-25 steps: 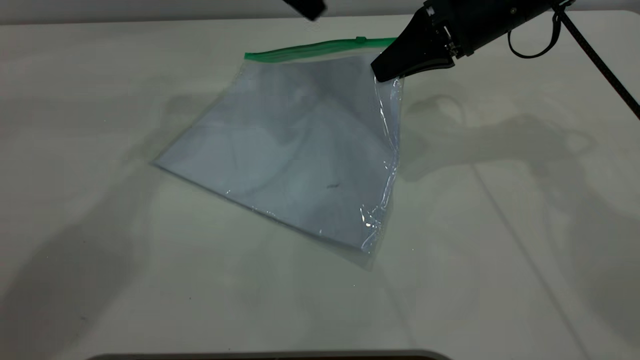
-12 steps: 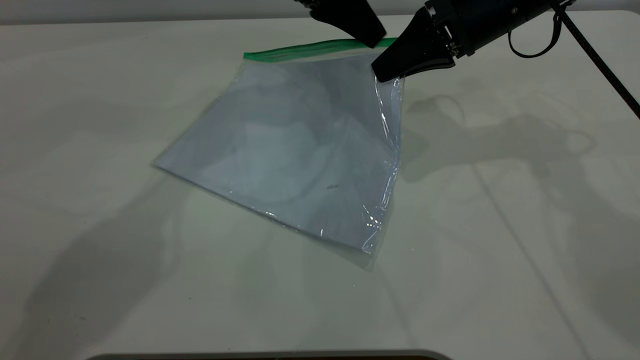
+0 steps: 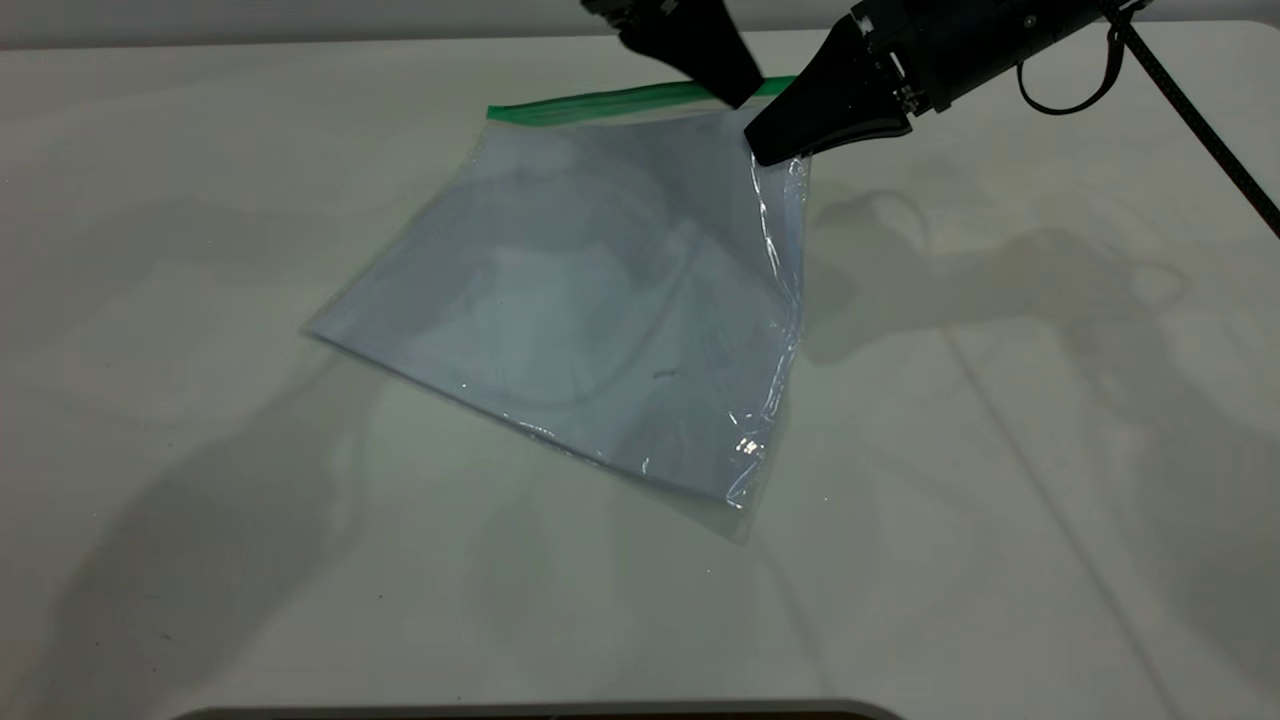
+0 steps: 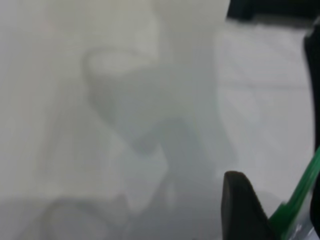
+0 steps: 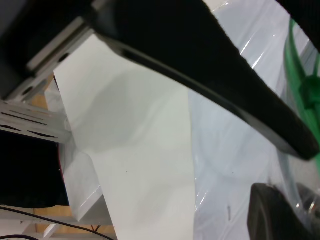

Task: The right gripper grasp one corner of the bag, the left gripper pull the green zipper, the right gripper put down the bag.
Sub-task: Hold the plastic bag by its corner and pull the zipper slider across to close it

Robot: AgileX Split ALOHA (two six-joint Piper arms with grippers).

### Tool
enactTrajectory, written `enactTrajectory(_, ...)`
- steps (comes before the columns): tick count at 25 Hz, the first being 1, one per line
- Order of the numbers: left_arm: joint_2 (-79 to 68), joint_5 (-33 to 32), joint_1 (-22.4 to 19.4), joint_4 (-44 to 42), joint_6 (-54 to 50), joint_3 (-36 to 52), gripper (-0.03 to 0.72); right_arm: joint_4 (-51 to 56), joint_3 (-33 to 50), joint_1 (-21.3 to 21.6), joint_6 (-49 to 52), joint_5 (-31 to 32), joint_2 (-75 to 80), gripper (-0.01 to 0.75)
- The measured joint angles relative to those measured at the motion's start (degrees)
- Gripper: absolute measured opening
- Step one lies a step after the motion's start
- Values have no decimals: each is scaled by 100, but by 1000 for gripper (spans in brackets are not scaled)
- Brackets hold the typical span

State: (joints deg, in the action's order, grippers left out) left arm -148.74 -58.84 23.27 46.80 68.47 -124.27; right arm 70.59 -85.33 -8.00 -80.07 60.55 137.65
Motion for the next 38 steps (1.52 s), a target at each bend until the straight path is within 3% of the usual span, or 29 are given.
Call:
enactTrajectory(8,0,-10,0,19,-53,0,366,-35,0,0,-10,6,0,33)
enactTrajectory(18,0,-16,0,-42,-31,0,136,-35,0,0,-59,6,0,33)
enactTrajectory(22,0,-4,0,-120,-31,0,89,-29,0,6,-107,-12,0,33)
enactTrajectory(38,0,452,-20,-322,-49,-18,79,403,0,425,-396,215,0,33)
